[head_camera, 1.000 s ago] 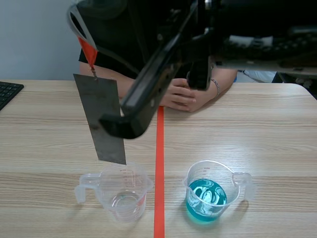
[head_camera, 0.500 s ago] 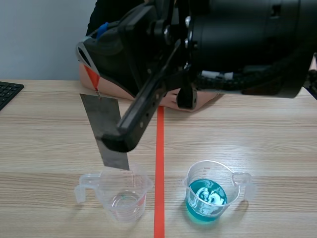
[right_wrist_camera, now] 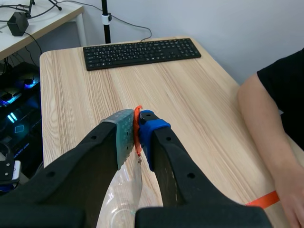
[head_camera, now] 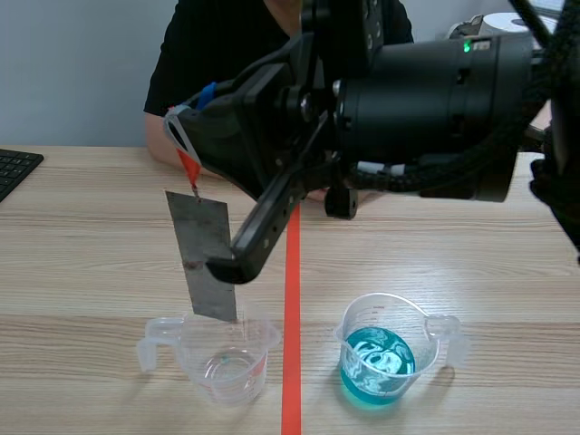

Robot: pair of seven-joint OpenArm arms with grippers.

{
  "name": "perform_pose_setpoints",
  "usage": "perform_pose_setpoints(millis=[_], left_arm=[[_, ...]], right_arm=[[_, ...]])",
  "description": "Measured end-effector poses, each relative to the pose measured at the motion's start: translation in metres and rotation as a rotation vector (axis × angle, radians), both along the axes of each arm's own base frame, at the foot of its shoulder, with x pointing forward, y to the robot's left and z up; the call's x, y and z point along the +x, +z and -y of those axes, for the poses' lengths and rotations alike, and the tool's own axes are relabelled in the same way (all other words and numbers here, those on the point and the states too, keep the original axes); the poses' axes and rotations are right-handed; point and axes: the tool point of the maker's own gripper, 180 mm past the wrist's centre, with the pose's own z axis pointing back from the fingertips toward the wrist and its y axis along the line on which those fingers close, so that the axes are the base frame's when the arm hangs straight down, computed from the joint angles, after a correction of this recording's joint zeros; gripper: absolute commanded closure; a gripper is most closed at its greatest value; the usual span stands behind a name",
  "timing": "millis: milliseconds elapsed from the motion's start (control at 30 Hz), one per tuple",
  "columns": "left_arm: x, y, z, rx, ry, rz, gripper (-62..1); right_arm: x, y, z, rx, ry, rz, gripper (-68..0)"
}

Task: Do the redox reaction experiment.
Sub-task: 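Put the plate into the left beaker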

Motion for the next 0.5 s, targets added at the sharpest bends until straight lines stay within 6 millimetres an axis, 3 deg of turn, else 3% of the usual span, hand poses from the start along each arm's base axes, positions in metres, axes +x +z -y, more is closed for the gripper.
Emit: perform_pose_setpoints(millis=[500], left_arm=[[0.0,0.0,0.0,0.0,0.0,0.0,-2.7]], right_arm=[[0.017,-0.05,0.006,-0.063,-0.024,-0.059,-0.6]])
